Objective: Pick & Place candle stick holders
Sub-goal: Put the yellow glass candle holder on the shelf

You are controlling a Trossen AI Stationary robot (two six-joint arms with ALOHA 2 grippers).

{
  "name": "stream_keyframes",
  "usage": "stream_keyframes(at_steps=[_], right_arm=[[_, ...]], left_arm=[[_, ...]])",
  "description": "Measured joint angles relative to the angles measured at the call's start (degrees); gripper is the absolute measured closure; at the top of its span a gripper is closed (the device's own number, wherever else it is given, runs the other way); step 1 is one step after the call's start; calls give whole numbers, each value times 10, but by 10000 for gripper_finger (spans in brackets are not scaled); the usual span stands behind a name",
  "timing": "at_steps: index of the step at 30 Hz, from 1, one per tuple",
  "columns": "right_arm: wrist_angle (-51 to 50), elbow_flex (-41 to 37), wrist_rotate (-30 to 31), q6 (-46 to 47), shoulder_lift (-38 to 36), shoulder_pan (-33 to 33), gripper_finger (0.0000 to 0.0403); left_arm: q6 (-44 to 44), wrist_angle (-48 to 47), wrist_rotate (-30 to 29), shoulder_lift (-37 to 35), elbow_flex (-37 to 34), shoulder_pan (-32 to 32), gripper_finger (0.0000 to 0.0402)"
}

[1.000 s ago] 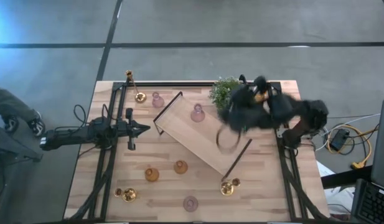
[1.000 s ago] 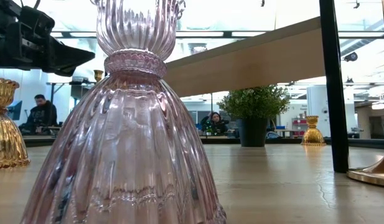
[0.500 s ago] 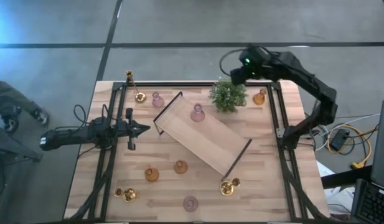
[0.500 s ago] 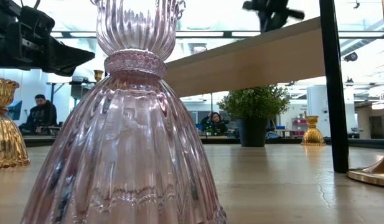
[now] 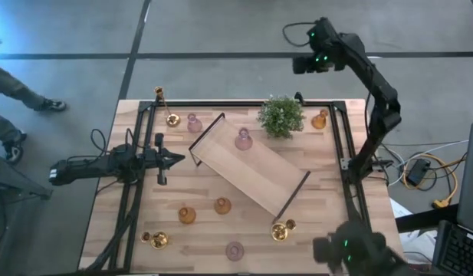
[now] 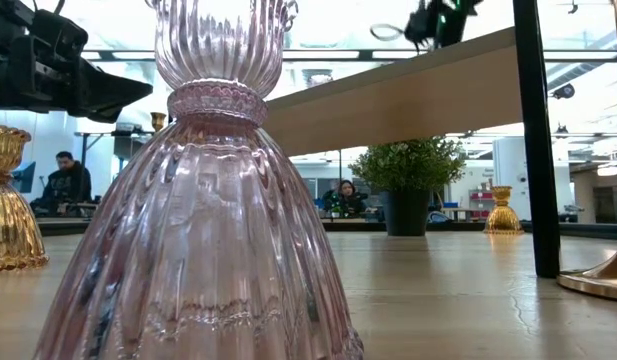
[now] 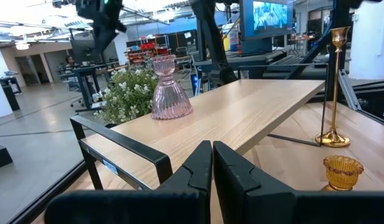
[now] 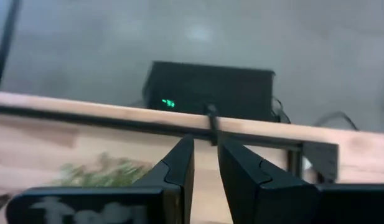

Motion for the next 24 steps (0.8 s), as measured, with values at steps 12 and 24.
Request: stream_keyframes(at_steps=[12, 24], right_arm=[[-88, -97, -11, -24, 33, -76, 318], [-55, -237, -37, -23, -34, -49, 330]], left_arm=[[0, 0, 0, 0, 0, 0, 383], [0, 0, 0, 0, 0, 0, 383]])
